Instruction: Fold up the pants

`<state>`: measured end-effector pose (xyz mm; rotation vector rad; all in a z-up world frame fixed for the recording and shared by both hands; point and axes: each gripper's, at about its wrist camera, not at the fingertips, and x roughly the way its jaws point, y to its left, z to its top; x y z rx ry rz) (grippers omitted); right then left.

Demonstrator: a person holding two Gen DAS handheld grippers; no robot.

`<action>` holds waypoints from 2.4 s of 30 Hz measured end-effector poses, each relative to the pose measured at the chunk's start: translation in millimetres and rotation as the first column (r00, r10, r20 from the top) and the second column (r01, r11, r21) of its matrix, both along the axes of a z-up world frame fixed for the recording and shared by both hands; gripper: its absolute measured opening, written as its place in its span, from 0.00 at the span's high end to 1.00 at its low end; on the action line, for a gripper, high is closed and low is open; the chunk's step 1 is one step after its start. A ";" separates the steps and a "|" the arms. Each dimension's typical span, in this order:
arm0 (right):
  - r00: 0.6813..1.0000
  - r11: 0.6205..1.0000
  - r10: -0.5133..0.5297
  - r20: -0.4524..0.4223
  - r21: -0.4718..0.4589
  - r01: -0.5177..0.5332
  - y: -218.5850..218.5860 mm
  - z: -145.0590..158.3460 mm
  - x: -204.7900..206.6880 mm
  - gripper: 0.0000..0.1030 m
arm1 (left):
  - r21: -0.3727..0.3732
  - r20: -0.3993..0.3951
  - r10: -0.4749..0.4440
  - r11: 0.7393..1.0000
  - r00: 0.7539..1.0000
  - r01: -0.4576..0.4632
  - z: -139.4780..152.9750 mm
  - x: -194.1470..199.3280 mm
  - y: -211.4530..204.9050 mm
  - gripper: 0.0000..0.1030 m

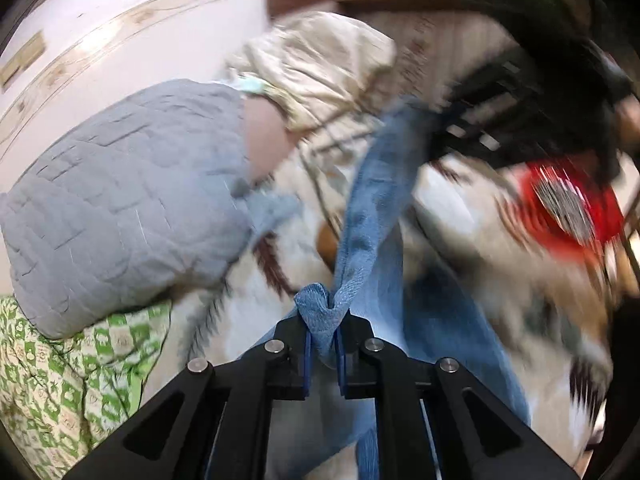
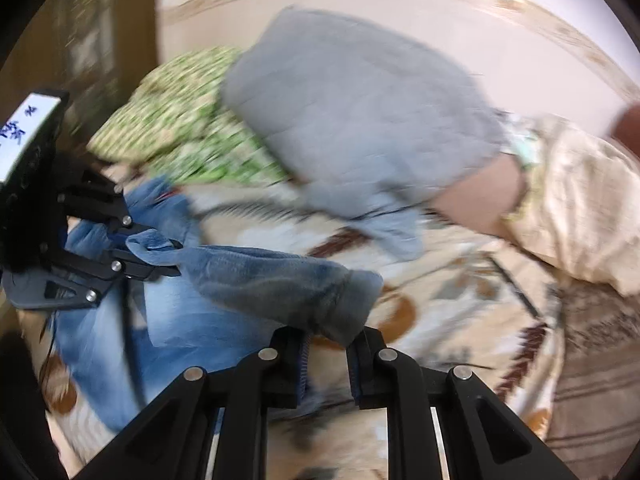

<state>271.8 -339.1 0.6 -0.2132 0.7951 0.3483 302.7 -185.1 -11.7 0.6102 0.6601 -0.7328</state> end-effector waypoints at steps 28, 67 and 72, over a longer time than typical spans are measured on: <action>0.925 0.885 -0.243 -0.292 0.323 0.335 -41.8 -15.4 -54.5 0.03 | -0.168 -0.338 0.221 0.942 0.915 -0.290 -18.0 -73.3 62.6 0.00; 0.888 0.682 -0.357 -0.289 0.569 0.459 -87.3 -24.8 -148.0 1.00 | -0.100 -0.052 0.048 0.994 0.998 -0.053 -52.0 -184.7 -18.2 0.96; 0.862 0.680 -0.334 -0.382 0.536 0.501 -89.3 -39.8 -156.7 1.00 | -0.067 -0.062 0.029 0.997 0.998 -0.033 -72.9 -200.4 -16.5 0.97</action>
